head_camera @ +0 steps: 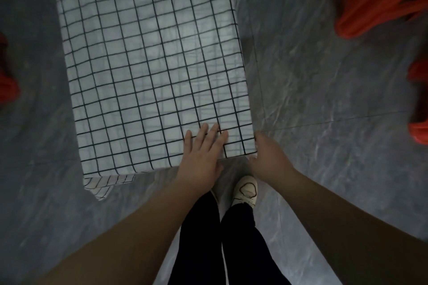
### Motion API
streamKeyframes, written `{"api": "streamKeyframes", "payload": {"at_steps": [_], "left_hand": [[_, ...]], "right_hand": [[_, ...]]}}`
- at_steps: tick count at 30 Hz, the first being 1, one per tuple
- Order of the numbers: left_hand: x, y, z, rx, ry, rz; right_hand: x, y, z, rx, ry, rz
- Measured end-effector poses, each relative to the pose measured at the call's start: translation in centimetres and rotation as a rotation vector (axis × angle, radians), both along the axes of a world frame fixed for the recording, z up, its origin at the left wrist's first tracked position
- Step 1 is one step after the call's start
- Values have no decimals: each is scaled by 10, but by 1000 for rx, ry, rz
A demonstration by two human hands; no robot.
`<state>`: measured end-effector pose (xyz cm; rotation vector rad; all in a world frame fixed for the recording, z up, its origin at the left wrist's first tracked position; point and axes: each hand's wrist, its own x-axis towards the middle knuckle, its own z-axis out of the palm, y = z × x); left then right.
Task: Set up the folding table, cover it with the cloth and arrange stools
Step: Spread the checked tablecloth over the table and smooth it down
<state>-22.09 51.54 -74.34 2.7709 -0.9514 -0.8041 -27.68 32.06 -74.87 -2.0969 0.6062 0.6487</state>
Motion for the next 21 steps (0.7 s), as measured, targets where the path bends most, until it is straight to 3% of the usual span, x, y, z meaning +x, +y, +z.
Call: {"api": "streamKeyframes", "payload": {"at_steps": [6,12,14,21], "left_hand": [[20,11,42,-168,37,203],[55,89,43,-233,-39,1016],[60,128,40,-212,-52,1182],[80,220,32,-181,39,1335]], "right_hand": [[27,-1,39,-19,-26,-26],[57,18,41,-28,-52,-175],[64,27,36,-44,-27,-233],[79,47,30,-71,-8,-324]]}}
